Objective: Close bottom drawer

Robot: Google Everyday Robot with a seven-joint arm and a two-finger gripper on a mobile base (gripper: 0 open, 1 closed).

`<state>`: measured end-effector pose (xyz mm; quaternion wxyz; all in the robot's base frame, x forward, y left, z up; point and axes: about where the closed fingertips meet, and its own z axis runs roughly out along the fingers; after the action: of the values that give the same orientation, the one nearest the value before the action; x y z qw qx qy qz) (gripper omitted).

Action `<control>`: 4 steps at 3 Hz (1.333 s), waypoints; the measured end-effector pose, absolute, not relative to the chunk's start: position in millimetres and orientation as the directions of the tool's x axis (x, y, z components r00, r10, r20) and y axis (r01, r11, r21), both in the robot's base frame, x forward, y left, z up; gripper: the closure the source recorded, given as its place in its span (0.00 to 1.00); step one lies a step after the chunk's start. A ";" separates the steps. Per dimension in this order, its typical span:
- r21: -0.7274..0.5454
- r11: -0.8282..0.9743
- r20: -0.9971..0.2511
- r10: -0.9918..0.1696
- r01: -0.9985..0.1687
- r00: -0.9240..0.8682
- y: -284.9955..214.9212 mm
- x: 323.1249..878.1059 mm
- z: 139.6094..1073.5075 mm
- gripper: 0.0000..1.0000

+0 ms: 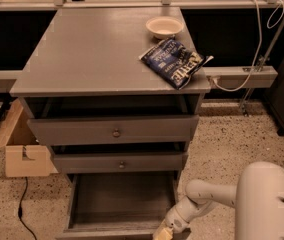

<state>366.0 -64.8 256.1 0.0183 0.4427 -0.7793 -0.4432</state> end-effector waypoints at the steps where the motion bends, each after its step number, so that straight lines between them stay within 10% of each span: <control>1: 0.701 0.222 -0.367 -0.703 -0.678 -0.610 -69.7 364.0 242.1 0.73; 2: 0.653 0.262 -0.377 -0.701 -0.711 -0.605 -65.3 364.9 207.2 1.00; 4: 0.550 0.293 -0.444 -0.690 -0.782 -0.571 -55.3 391.1 178.8 1.00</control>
Offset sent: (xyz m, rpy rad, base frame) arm 0.0041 -0.0047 -0.0748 -0.0797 -0.1190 -0.0730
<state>391.1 -55.3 178.8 -0.0609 0.4591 -0.8018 -0.3777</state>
